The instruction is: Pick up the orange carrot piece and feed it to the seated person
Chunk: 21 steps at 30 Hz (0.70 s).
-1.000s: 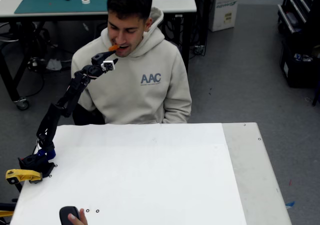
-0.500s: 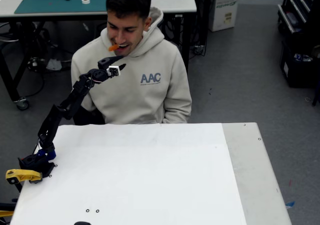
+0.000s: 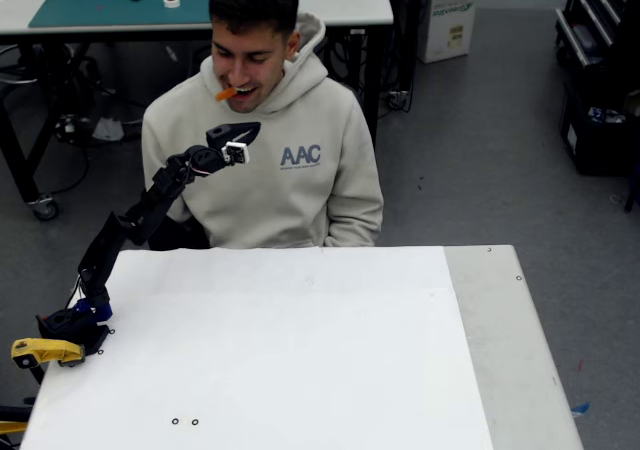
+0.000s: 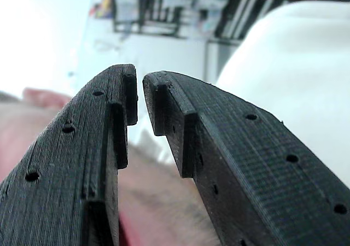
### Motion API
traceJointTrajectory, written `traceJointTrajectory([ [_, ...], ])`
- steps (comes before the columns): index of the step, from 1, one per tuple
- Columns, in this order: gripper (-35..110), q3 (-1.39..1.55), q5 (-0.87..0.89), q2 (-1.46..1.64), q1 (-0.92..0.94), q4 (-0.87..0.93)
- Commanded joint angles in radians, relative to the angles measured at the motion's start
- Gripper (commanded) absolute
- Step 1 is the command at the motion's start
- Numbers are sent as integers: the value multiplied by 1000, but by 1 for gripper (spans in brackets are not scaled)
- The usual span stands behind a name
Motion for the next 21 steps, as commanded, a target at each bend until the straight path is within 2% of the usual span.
traceJointTrajectory([
  [1, -2, 69, 14, 48, 11, 6],
  [11, -2, 440, 14, 187, 9, 6],
  [21, -2, 973, 14, 474, 5, 6],
])
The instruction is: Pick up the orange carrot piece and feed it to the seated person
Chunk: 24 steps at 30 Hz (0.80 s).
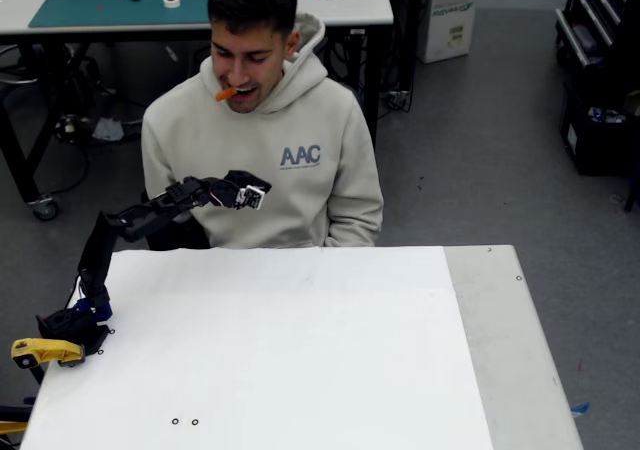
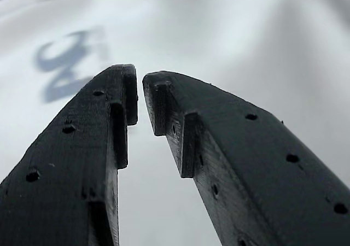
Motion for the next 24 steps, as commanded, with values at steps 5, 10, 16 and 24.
traceJointTrajectory([
  [5, -2, 387, 14, 385, 14, -3],
  [10, -2, 647, 14, 535, 14, -8],
  [16, -2, 913, -34, 706, 14, -9],
  [24, -2, 1178, -390, 933, 14, -9],
])
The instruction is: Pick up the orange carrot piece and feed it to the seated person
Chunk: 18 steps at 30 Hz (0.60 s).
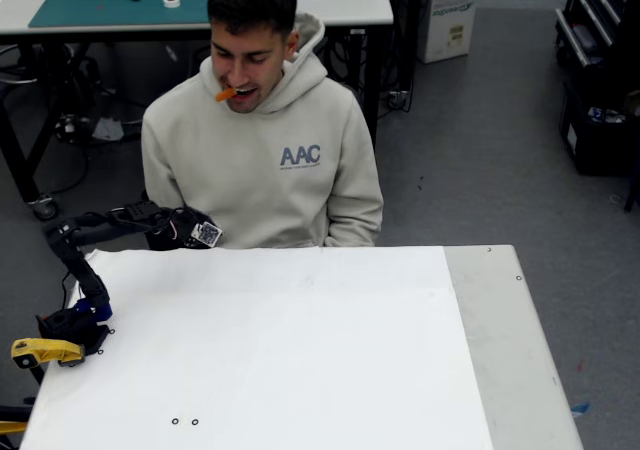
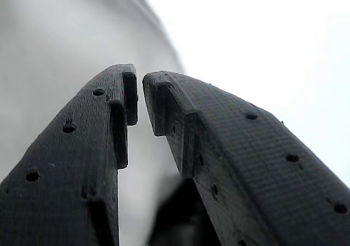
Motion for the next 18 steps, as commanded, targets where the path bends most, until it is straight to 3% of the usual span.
traceJointTrajectory([
  [1, -2, 91, -146, 187, 11, -8],
  [18, -2, 566, -919, 765, 11, 6],
])
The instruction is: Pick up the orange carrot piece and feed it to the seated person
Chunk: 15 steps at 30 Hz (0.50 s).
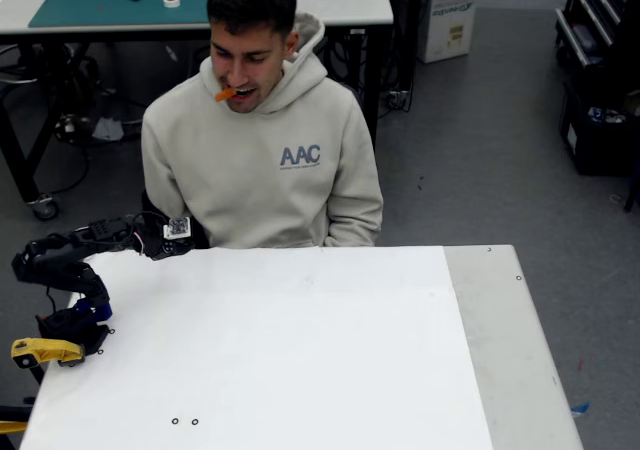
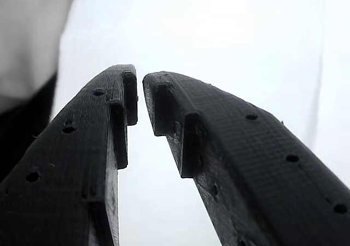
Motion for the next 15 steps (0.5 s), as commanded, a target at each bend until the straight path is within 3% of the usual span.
traceJointTrajectory([
  [1, -2, 83, -126, 161, 8, 3],
  [15, -2, 313, -382, 387, 8, 5],
])
